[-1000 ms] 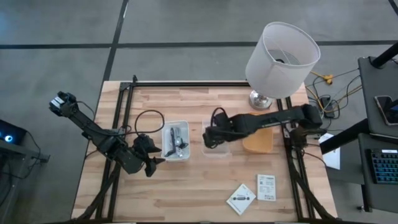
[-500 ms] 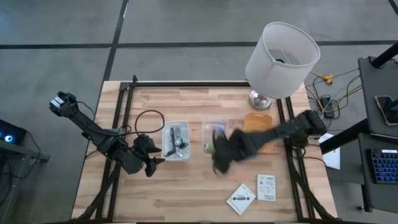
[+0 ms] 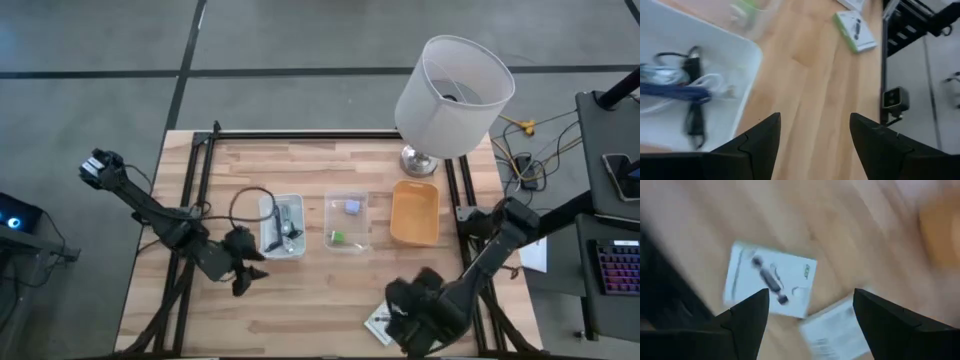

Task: Pick and place items into bin
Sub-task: Put the left card reader box into the yellow bin

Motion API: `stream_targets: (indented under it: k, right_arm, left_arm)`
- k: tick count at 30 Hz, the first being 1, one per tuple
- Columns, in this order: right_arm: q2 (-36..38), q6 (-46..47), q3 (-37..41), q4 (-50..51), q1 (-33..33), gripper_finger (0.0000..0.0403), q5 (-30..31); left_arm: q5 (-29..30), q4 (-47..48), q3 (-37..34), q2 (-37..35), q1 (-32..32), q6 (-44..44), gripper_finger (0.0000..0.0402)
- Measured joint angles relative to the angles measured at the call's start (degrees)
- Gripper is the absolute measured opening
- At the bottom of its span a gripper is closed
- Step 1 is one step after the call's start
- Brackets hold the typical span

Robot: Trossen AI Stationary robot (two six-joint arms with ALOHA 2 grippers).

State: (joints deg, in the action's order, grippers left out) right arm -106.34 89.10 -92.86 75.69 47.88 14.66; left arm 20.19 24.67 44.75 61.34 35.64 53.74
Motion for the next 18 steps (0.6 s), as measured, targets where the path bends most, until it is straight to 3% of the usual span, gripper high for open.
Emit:
stream_targets:
  k: [3,8,14,18]
  right_arm:
    - [-0.5,20.1,2.5,-3.9,2.3,0.0260,-2.1]
    - [-1.4,40.7,5.8,-13.2,5.7,0.0212,-4.8]
    - [-3.2,42.1,5.7,-14.5,8.2,0.0120,-8.6]
    - [-5.1,37.0,5.9,-14.2,9.2,0.0049,-11.7]
  left_arm:
    - [-3.1,-7.8,0.5,3.4,-2.9,-4.4,0.0211]
    - [-14.5,-20.6,3.3,12.5,-10.8,-10.8,0.0148]
    - [-28.8,-36.4,7.5,22.8,-17.1,-14.1,0.0026]
    - [-41.8,-48.7,9.7,30.7,-19.8,-13.7,0.0010]
